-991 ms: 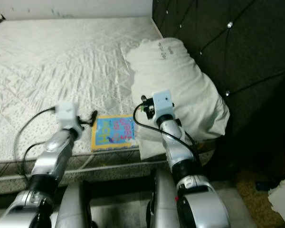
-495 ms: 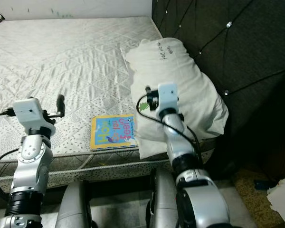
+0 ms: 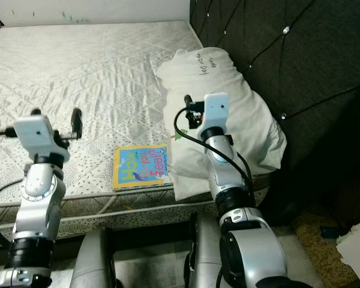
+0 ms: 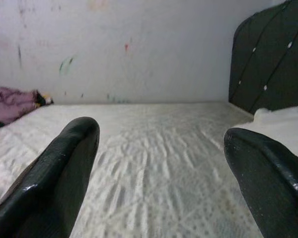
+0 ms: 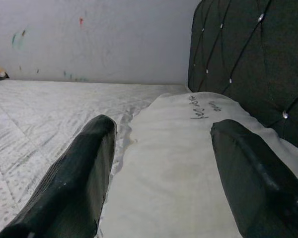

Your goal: Clean up the room

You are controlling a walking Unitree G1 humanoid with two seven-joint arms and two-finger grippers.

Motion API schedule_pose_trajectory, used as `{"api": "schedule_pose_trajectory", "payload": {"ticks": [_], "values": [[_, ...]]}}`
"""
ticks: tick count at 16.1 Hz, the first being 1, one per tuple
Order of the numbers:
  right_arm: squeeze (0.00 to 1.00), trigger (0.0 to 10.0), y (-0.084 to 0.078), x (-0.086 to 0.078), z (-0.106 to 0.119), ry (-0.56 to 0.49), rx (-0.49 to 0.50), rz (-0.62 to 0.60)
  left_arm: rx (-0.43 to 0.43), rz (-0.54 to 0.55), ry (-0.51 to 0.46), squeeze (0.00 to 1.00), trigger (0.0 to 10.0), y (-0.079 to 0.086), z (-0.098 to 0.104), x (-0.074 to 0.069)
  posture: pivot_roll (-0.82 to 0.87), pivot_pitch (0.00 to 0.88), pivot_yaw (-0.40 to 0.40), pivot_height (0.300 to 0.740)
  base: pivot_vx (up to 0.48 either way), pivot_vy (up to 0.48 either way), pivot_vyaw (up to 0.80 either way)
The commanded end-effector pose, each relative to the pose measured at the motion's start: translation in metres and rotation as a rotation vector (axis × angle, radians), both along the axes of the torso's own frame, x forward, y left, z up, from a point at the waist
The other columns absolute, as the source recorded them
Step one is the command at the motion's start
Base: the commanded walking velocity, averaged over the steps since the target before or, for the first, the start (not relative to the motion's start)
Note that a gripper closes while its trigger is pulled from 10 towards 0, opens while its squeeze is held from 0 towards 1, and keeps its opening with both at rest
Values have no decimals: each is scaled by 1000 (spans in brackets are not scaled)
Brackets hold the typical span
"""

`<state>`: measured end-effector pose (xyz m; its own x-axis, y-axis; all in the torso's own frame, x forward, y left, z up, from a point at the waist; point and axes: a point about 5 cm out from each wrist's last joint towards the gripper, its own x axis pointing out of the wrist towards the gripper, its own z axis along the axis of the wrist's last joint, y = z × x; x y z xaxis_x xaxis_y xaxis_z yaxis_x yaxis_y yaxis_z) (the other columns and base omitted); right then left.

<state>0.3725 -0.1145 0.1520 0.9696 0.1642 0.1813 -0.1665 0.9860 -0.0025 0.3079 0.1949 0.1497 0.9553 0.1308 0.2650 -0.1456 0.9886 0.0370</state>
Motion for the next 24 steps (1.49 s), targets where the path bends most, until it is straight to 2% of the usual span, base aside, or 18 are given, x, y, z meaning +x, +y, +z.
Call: {"api": "schedule_pose_trajectory", "payload": {"ticks": [1, 8, 10, 14, 18, 21, 24], "values": [[0, 10000, 1, 3, 8, -27, 7, 4, 6, 4, 6, 0, 10000, 2, 0, 2, 79, 0, 7, 584, 0, 0, 0], [0, 10000, 3, 5, 7, -19, 21, -1, 9, -16, -18, 0, 10000, 1, 7, 12, 80, 0, 16, 674, 0, 0, 0], [0, 10000, 8, 6, 9, -22, 31, 1, 8, -15, -18, 0, 10000, 3, 7, 14, 69, 0, 32, 699, 0, 0, 0], [0, 10000, 14, 6, 9, -24, 46, 5, 9, -36, -32, 0, 10000, -6, 11, 18, 72, 0, 37, 740, 0, 0, 0], [0, 10000, 19, 3, 5, -11, 48, 21, 26, -11, -48, 0, 10000, -9, 13, 13, 104, 0, 6, 740, 0, 0, 0], [0, 10000, 20, 2, -1, 12, 20, 30, 29, 54, -8, 0, 10000, -7, 9, 6, 128, 0, -15, 740, 0, 0, 0], [0, 10000, 17, -2, -11, 35, -4, 2, 2, 46, 33, 0, 10000, -8, -3, -1, 109, 0, -6, 740, 0, 0, 0]]}}
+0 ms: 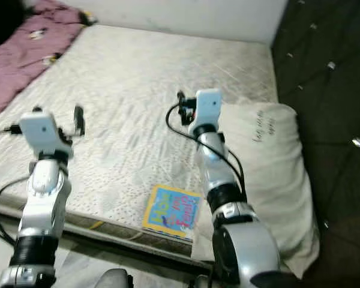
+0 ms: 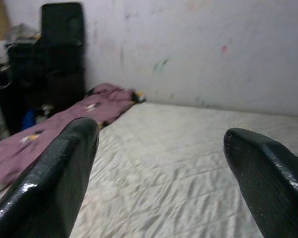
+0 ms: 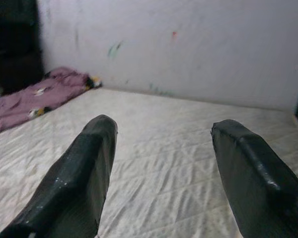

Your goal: Clean up the room

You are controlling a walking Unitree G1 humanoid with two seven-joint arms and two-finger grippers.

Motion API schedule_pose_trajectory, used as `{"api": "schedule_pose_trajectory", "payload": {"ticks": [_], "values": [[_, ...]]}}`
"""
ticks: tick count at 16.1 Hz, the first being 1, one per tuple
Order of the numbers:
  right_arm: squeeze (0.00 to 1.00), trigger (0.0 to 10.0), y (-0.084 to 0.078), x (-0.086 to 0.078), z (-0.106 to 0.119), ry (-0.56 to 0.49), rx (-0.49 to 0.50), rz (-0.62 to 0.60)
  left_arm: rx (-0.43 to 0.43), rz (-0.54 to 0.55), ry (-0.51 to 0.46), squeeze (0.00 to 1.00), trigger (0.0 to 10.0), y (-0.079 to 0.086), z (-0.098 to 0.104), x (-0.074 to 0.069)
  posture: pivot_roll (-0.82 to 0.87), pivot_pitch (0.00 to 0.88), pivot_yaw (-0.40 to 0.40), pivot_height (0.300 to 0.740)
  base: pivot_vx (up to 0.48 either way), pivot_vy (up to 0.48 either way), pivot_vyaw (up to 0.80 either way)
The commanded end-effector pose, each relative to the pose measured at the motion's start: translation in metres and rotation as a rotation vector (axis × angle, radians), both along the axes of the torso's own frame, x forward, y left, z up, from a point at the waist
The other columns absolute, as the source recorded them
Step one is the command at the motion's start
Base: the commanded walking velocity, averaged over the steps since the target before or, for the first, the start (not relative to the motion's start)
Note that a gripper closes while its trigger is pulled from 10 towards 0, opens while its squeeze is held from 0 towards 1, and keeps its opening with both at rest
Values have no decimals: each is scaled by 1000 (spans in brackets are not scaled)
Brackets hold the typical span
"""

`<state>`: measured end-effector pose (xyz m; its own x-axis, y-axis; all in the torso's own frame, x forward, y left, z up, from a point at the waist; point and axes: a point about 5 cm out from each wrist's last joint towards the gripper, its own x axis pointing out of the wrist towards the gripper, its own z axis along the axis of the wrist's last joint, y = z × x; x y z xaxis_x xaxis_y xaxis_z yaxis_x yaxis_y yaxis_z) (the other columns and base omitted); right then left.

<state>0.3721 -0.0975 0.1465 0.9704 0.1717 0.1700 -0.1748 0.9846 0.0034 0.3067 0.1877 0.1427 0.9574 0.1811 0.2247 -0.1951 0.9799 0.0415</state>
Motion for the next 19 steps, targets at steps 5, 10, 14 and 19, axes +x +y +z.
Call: {"api": "schedule_pose_trajectory", "payload": {"ticks": [5, 10, 14, 19], "values": [[0, 10000, -15, -7, -10, 7, -23, -92, -61, -156, 46, 0, 10000, -31, -4, 3, 50, 0, 31, 740, 0, 0, 0], [0, 10000, -13, -10, -15, 51, 16, -76, -111, -143, 64, 0, 10000, -31, -9, -2, 60, 0, -8, 740, 0, 0, -160], [0, 10000, -7, -11, -18, 71, -14, -38, -142, -141, 71, 0, 10000, -31, -11, -6, 60, 0, -26, 740, 0, 226, -789], [0, 10000, -11, -13, -19, 69, -31, -37, -182, -174, 78, 0, 10000, -40, -9, 4, 20, 0, -4, 740, 0, 480, -800]]}}
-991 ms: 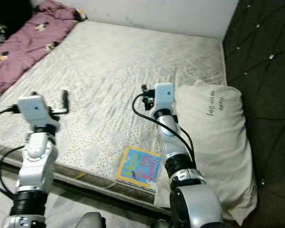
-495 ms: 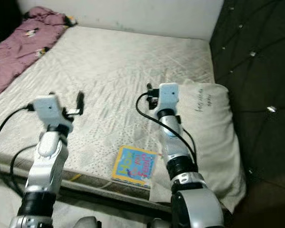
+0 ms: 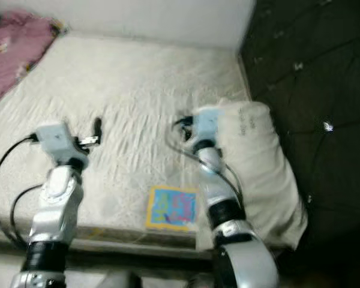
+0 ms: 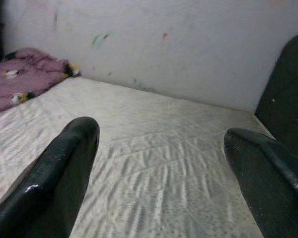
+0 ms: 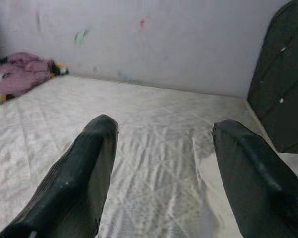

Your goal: Clean up the room

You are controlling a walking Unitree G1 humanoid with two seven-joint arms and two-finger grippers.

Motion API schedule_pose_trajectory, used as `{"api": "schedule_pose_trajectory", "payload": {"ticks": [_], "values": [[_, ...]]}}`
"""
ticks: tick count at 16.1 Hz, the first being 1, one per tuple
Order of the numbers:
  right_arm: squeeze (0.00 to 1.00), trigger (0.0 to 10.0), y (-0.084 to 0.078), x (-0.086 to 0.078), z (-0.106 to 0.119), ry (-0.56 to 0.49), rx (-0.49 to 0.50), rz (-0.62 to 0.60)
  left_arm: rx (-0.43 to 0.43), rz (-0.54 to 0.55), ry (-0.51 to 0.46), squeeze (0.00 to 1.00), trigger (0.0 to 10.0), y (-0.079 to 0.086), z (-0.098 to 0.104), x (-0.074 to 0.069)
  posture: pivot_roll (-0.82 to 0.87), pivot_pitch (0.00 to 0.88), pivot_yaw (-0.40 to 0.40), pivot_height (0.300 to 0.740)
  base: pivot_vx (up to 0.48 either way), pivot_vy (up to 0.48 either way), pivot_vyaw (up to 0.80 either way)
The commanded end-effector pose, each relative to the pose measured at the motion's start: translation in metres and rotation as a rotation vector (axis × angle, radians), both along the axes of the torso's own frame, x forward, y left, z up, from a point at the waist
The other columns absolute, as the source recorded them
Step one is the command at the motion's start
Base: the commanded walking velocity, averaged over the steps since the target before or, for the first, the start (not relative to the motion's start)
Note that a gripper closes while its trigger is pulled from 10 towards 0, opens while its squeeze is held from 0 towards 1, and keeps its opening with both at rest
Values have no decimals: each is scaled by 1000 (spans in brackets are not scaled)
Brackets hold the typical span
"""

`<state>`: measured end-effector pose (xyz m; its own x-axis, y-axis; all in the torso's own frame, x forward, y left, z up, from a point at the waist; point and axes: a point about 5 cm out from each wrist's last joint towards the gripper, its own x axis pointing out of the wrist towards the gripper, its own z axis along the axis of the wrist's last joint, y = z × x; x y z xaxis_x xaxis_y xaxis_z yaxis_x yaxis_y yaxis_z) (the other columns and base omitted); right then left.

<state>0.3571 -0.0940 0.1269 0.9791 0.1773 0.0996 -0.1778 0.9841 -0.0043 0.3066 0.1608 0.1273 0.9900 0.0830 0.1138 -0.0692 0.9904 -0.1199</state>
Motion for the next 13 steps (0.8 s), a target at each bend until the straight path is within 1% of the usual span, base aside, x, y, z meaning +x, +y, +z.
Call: {"api": "schedule_pose_trajectory", "payload": {"ticks": [1, 3, 6, 8, 11, 13], "values": [[0, 10000, -15, 0, -2, 8, -1, -40, -9, -50, -19, 0, 10000, -14, 8, 5, 22, 0, -3, 740, 0, 480, 0], [0, 10000, -8, -3, -3, 9, -5, -6, -8, -52, -20, 0, 10000, -14, 9, 7, 25, 0, -4, 740, 0, 480, 0], [0, 10000, -5, -1, -1, 14, -7, 18, -25, -36, -21, 0, 10000, -13, 9, 8, 31, 0, -12, 740, 0, 480, 0], [0, 10000, 2, -2, -2, 18, -12, 65, -37, -27, -15, 0, 10000, -13, 8, 7, 46, 0, -30, 740, 0, 480, 0], [0, 10000, 4, -2, -2, 24, -1, 70, -37, -31, -10, 0, 10000, -14, 7, 5, 47, 0, -22, 740, 0, 480, 0], [0, 10000, 5, -3, -2, 24, 12, 74, -33, -37, -7, 0, 10000, -14, 7, 6, 42, 0, -13, 740, 0, 480, 0]]}}
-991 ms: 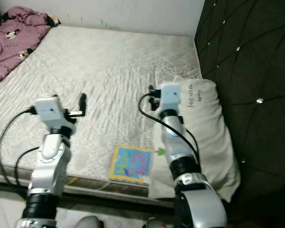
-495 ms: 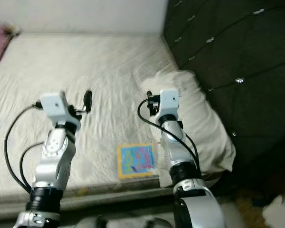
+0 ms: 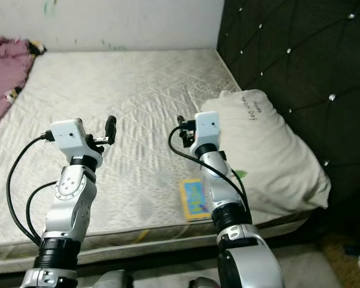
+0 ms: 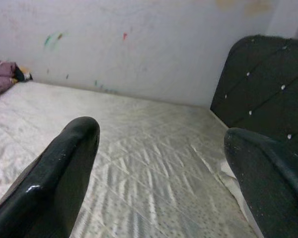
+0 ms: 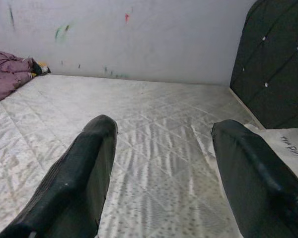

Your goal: Clean up the room

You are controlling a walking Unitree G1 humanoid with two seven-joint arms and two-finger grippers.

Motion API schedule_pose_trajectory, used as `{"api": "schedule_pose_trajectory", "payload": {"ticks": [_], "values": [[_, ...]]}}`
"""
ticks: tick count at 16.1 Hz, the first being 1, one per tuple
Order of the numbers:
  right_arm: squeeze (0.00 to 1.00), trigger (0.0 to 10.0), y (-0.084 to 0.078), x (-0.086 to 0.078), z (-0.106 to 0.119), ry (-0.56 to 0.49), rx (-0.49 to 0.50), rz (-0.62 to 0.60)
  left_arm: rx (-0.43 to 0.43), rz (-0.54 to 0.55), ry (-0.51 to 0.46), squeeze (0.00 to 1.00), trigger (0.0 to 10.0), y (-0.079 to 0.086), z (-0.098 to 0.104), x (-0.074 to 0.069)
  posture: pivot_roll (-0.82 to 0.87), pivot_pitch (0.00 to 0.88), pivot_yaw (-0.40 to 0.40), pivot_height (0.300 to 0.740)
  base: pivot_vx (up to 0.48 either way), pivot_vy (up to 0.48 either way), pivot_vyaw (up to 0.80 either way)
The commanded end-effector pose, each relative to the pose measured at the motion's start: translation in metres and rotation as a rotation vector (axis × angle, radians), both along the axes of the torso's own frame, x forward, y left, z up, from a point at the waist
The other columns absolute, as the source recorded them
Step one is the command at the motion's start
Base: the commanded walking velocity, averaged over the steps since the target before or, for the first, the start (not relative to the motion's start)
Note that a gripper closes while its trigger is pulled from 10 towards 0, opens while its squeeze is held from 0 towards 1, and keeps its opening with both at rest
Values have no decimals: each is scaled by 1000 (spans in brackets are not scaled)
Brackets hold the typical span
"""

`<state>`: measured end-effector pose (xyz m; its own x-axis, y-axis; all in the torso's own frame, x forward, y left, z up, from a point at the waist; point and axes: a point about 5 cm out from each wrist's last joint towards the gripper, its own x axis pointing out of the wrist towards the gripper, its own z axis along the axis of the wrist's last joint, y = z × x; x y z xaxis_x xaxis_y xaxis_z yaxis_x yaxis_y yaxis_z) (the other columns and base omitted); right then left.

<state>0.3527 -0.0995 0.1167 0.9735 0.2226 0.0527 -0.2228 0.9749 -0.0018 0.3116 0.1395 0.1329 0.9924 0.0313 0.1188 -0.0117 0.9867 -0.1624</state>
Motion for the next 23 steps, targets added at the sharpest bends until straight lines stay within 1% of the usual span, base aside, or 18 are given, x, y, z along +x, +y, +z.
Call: {"api": "schedule_pose_trajectory", "payload": {"ticks": [1, 3, 5, 7, 9, 11, 15, 23], "values": [[0, 10000, 10, 2, 8, -23, 23, 30, 9, 19, 1, 0, 10000, 7, 2, 2, 41, 0, -11, 740, 0, 480, 0], [0, 10000, 10, 2, 9, -28, 6, 33, 10, 13, -2, 0, 10000, 6, 3, 3, 41, 0, -11, 740, 0, 480, 0], [0, 10000, 11, 2, 9, -30, 6, 39, 4, 16, -14, 0, 10000, 5, 4, 2, 42, 0, -15, 740, 0, 480, 0], [0, 10000, 11, 1, 9, -30, 4, 44, 16, 21, -17, 0, 10000, 5, 4, 1, 42, 0, -15, 740, 0, 0, 0], [0, 10000, 13, 2, 9, -32, 0, 53, 7, 24, -7, 0, 10000, 6, 3, 1, 47, 0, -19, 740, 0, 0, 0], [0, 10000, 14, 1, 10, -40, -12, 61, 7, 18, -8, 0, 10000, 6, 3, 1, 49, 0, -18, 740, 0, 411, 0], [0, 10000, 14, 1, 9, -42, -13, 61, 7, 6, -5, 0, 10000, 4, 3, 2, 48, 0, -14, 740, 0, 480, 662], [0, 10000, 16, 2, 9, -38, -17, 61, 14, 6, -7, 0, 10000, 5, 4, 4, 51, 0, -14, 740, 0, 480, 0]]}}
